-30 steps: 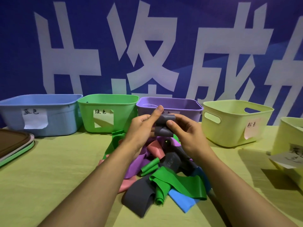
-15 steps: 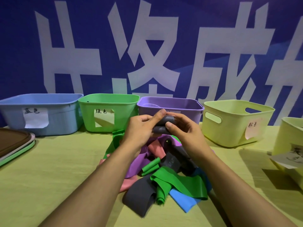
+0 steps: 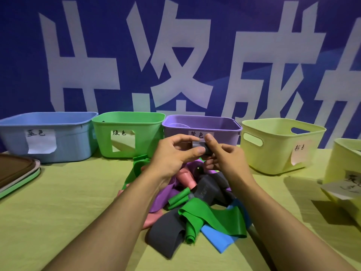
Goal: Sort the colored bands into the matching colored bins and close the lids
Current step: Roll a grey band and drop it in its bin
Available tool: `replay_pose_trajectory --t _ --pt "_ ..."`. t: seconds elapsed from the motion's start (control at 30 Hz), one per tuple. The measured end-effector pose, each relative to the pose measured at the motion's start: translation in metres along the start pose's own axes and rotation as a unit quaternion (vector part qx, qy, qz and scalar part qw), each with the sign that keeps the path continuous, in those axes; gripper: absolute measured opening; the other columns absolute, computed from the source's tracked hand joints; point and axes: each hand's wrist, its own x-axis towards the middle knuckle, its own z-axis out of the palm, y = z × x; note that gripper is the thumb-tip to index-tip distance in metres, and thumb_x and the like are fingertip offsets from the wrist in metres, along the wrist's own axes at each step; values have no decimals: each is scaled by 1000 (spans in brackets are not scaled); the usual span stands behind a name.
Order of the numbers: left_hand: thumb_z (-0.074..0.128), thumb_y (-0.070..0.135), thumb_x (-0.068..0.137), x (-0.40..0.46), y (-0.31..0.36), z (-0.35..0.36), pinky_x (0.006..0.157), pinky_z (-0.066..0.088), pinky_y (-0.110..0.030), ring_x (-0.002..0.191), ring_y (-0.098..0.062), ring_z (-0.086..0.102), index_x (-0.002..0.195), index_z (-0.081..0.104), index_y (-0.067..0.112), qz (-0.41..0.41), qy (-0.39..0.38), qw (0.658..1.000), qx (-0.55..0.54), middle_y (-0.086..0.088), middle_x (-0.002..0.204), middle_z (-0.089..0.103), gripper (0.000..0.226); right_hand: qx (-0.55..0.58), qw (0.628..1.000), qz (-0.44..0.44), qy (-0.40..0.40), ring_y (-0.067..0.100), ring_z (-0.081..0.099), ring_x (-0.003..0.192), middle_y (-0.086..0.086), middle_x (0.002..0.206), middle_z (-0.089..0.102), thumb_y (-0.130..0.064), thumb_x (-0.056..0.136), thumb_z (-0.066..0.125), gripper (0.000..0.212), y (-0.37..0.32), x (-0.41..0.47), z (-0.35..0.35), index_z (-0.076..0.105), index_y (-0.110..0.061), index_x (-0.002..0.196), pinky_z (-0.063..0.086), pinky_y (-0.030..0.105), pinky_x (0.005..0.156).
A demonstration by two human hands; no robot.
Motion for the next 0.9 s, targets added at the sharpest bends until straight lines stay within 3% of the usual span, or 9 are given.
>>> replay_pose_trajectory --t 0.27,0.47,0.6,0.7,0.8,0.87,0.9 --pt "81 -13 71 0 0 0 79 61 -27 93 -24 75 99 76 11 4 10 999 -31 -14 99 79 37 3 1000 -23 -11 17 62 66 6 69 71 -37 91 72 26 1 3 0 78 -12 89 57 28 69" --pt "84 -7 67 -1 0 3 83 61 -31 105 -28 73 106 76 12 5 14 999 -51 -11 106 79 44 34 999 -19 -19 20 68 72 10 81 77 -27 92 73 18 0 2 0 78 -10 94 60 28 72" --pt "88 15 55 -1 2 7 85 60 -29 110 -25 72 114 71 13 -6 40 996 -76 -11 112 76 62 105 994 4 -26 26 73 84 15 91 78 -32 88 73 30 0 2 3 77 -4 99 61 29 79" --pt "85 17 60 -4 3 14 88 61 -30 101 -27 75 110 70 4 -28 27 991 -128 -19 108 77 54 201 978 39 -28 28 74 97 20 102 77 -34 80 75 43 -2 0 8 75 1 106 61 28 82" --pt "83 22 66 -6 3 15 78 61 -27 90 -23 76 107 73 3 -19 42 991 -129 -16 99 78 46 292 953 72 -41 34 56 102 25 107 66 -24 86 75 26 -1 -2 15 80 1 94 60 31 89" --pt "83 26 65 -5 2 14 88 60 -33 97 -26 75 108 76 6 -14 57 991 -120 -15 101 79 48 320 943 83 -47 34 46 106 28 110 62 -18 90 73 19 0 -3 18 82 -2 92 56 32 95" --pt "83 26 66 -4 1 14 94 58 -37 102 -29 74 110 76 6 -13 60 991 -120 -15 103 78 49 327 940 86 -48 33 51 106 26 111 65 -17 89 73 18 -1 -4 19 82 -2 93 58 32 94"
